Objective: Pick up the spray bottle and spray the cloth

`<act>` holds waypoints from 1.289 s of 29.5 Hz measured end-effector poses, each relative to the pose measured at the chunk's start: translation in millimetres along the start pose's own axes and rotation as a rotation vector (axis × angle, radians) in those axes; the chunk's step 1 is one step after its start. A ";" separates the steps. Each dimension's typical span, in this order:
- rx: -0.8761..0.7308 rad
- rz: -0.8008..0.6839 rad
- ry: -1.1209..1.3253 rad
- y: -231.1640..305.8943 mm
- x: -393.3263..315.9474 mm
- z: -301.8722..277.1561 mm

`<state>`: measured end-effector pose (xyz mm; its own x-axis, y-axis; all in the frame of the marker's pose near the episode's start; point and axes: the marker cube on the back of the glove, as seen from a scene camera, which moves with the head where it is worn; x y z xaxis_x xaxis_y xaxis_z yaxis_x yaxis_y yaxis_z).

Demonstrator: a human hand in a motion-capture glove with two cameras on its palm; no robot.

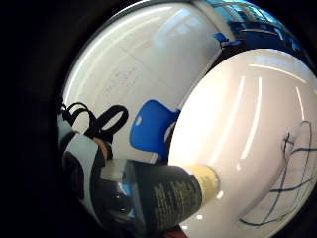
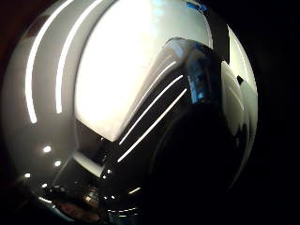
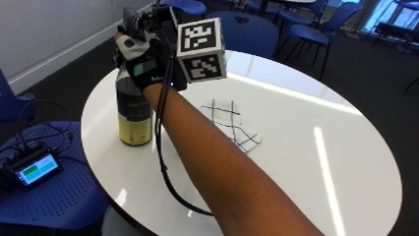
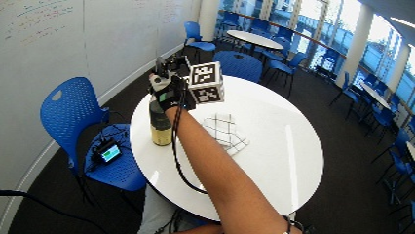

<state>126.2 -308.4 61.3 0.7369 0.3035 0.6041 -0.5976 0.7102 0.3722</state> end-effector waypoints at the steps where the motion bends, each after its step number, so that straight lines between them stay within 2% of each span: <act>1: -0.004 0.003 0.000 0.7 0.8 1.4; 8: -0.020 0.027 0.006 4.4 5.9 3.2; 38: -0.306 0.183 -0.015 50.7 60.3 27.3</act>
<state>131.7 -271.4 135.8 0.6204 0.4357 0.6522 -0.5951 0.8031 0.0296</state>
